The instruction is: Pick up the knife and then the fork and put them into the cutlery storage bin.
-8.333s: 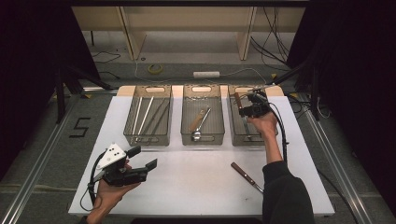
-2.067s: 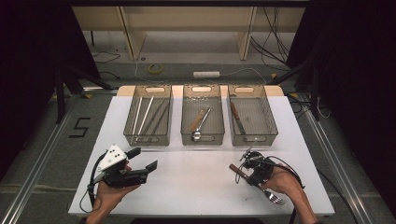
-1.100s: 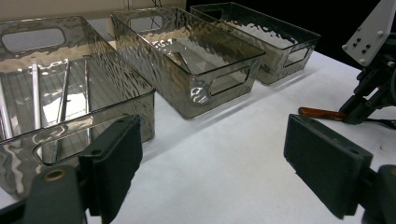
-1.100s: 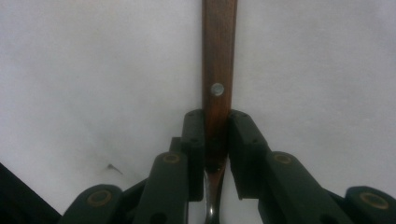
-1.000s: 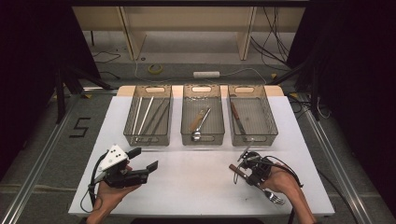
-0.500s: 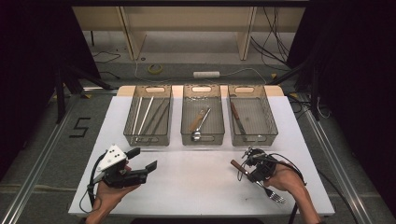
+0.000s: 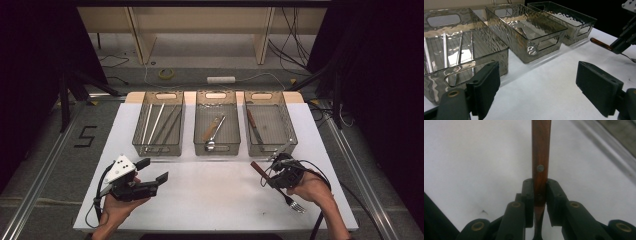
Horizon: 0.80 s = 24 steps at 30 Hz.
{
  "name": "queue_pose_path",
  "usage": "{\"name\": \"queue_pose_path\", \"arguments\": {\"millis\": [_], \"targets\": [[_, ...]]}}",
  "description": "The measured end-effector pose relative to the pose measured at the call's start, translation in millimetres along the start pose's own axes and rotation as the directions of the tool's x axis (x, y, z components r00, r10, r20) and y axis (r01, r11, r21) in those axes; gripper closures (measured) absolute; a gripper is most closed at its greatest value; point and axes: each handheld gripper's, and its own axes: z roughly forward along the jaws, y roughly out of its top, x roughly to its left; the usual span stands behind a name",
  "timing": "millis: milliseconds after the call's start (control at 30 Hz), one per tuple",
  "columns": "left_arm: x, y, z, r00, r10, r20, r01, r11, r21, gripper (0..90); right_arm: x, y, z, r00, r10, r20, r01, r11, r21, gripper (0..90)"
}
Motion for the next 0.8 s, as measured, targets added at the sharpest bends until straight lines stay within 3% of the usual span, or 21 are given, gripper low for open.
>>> {"name": "queue_pose_path", "arguments": {"millis": [400,567,800], "targets": [[1.9,0.2,-0.3,0.9999,-0.013,-0.001,0.013,0.9999,-0.007,18.9,-18.7,-2.7,-18.6,0.9977,0.055,-0.038,-0.059,0.992,-0.108,78.4],[2.6,0.6,-0.9,0.9999,-0.011,-0.003,0.011,0.9998,-0.014,18.9,-32.0,0.8,-29.0,0.9943,0.092,-0.055,-0.1,0.98,-0.174,78.4],[3.4,0.5,-1.0,0.9999,-0.014,-0.004,0.014,0.9998,-0.016,18.9,-42.0,11.3,-38.3,0.9923,0.109,-0.058,-0.12,0.962,-0.244,78.4]]}}
